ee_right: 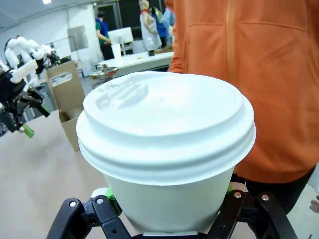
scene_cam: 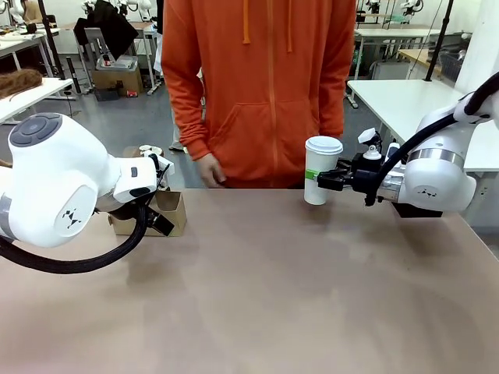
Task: Pour a drink into a cup and package it in a carrier.
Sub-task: When a person places the Paper Cup Lid on the 600 ml Paper Cup , lift the 600 ml Paper Cup.
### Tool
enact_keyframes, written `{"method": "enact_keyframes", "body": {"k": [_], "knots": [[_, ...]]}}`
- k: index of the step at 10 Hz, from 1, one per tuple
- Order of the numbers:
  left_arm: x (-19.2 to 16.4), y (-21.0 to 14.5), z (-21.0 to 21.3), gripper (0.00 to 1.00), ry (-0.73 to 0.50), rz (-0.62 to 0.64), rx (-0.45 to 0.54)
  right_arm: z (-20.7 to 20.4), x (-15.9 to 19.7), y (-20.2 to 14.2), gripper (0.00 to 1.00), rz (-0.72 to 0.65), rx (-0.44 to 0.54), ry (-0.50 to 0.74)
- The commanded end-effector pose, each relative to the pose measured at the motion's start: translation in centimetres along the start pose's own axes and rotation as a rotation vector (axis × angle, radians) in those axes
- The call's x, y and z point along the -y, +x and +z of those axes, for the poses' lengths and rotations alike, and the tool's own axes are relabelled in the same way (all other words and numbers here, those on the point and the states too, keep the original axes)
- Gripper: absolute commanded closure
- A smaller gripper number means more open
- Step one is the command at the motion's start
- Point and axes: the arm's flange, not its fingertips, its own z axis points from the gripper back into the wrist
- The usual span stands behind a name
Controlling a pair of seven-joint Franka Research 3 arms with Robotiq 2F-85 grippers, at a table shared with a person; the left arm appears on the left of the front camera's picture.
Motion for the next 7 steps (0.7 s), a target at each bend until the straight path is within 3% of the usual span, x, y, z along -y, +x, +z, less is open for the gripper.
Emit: {"method": "enact_keyframes", "body": {"k": [1, 4, 7], "knots": [[0.0, 0.0, 0.0, 0.0, -0.001, 0.0, 0.001, -0.2, -0.2, 0.5, 0.2, -0.002, 0.008, -0.014], [0.0, 0.0, 0.0, 0.0, -0.001, 0.0, 0.001, 0.0, 0.0, 0.0, 0.2, 0.0, 0.0, 0.0], [0.0, 0.0, 0.0, 0.0, -0.001, 0.0, 0.001, 2.1, -4.7, 11.7, 0.2, 0.038, 0.019, -0.006]]}}
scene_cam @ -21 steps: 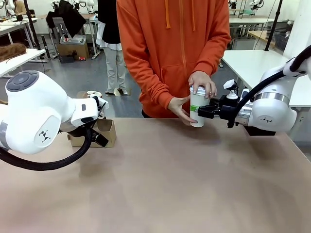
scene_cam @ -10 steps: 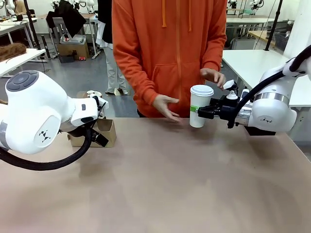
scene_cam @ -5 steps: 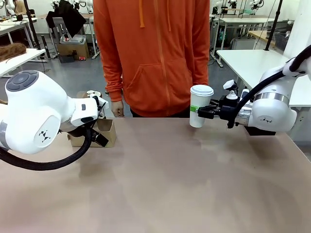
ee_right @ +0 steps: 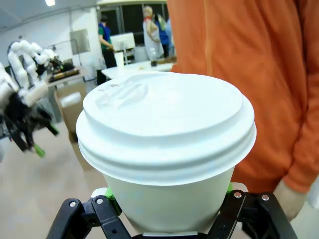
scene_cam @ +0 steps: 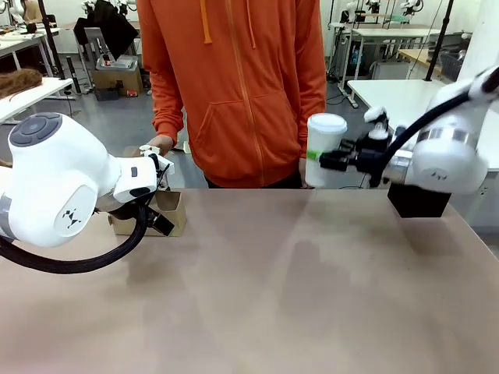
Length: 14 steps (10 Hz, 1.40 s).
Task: Pour a drink into a cup and package it in a carrier.
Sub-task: When a person places the Paper Cup Lid on the 600 ml Paper Cup , lift the 600 ml Paper Cup, then position the Cup Carrier in the center of the table.
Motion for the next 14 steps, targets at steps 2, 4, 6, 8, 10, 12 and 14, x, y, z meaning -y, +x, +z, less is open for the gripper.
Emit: {"method": "enact_keyframes", "body": {"k": [2, 4, 6, 8, 10, 12, 14], "knots": [[0.0, 0.0, 0.0, 0.0, -0.001, 0.001, 0.001, 1.9, -6.8, 10.6, 0.2, 0.023, -0.018, 0.026], [0.0, 0.0, 0.0, 0.0, -0.001, 0.001, 0.001, 2.8, -9.9, 14.2, 0.2, 0.057, -0.017, 0.031], [0.0, 0.0, 0.0, 0.0, -0.001, 0.001, 0.001, 3.7, -11.7, 16.2, 0.2, 0.074, -0.017, 0.014], [0.0, 0.0, 0.0, 0.0, -0.001, 0.001, 0.001, 4.6, -12.1, 16.7, 0.2, 0.037, -0.02, 0.065], [0.0, 0.0, 0.0, 0.0, -0.001, 0.001, 0.001, 3.4, -12.2, 16.6, 0.2, 0.101, 0.006, 0.028], [0.0, 0.0, 0.0, 0.0, -0.001, 0.001, 0.001, 3.4, -12.2, 16.6, 0.2, 0.101, 0.006, 0.028], [0.0, 0.0, 0.0, 0.0, -0.001, 0.001, 0.001, 3.4, -12.2, 16.6, 0.2, 0.101, 0.006, 0.028]]}}
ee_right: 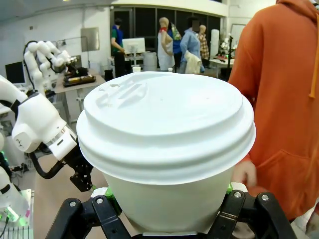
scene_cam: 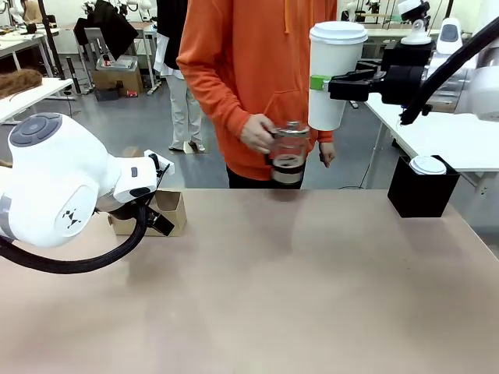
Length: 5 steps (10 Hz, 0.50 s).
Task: Pour a drink into a cup and package it in a carrier.
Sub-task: Position the Cup Carrier in the center of the table.
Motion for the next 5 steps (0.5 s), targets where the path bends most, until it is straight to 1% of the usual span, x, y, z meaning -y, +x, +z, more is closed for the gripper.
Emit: {"method": "enact_keyframes", "body": {"k": [1, 4, 5], "knots": [[0.0, 0.0, 0.0, 0.0, -0.001, 0.001, 0.001, -0.3, 0.1, 0.2, 0.2, 0.011, 0.011, -0.004], [0.0, 0.0, 0.0, 0.0, 0.0, 0.0, 0.0, -0.3, 0.1, 0.2, 0.2, 0.011, 0.011, -0.004], [-0.2, 0.4, 1.2, 0.0, 0.021, 0.027, -0.033, -0.3, 0.1, 0.2, 0.2, 0.011, 0.011, -0.004]]}}
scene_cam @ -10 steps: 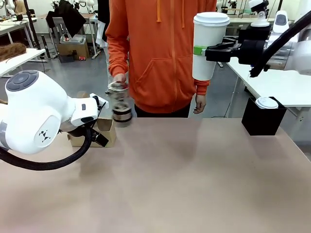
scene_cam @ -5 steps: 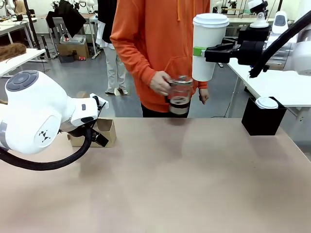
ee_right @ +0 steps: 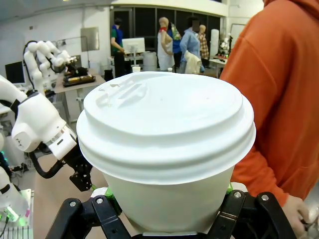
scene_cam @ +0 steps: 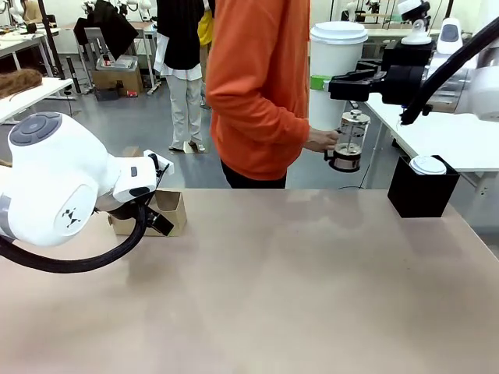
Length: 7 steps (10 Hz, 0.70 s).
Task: Pour a drink into a cup and package it in a carrier.
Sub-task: Position the Cup Carrier in the center of the table.
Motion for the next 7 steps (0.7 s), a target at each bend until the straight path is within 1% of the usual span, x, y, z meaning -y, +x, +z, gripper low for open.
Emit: {"method": "enact_keyframes", "body": {"k": [1, 2, 4, 5, 7], "knots": [[-0.7, 1.4, 2.4, 0.0, 0.026, 0.067, -0.038, -0.4, 0.1, 0.2, 0.2, 0.01, 0.012, -0.003], [-1.5, 2.1, 3.9, 0.0, 0.033, 0.112, -0.076, -0.4, 0.1, 0.2, 0.2, 0.01, 0.012, -0.003], [-2.9, 4.0, 7.4, 0.0, 0.035, 0.172, -0.098, -0.4, 0.1, 0.2, 0.2, 0.01, 0.012, -0.003], [-4.4, 5.5, 9.5, 0.0, 0.028, 0.22, -0.108, -0.4, 0.1, 0.2, 0.2, 0.01, 0.012, -0.003], [-7.3, 7.8, 11.7, 0.0, 0.037, 0.286, -0.145, -0.4, 0.1, 0.2, 0.2, 0.01, 0.012, -0.003]]}}
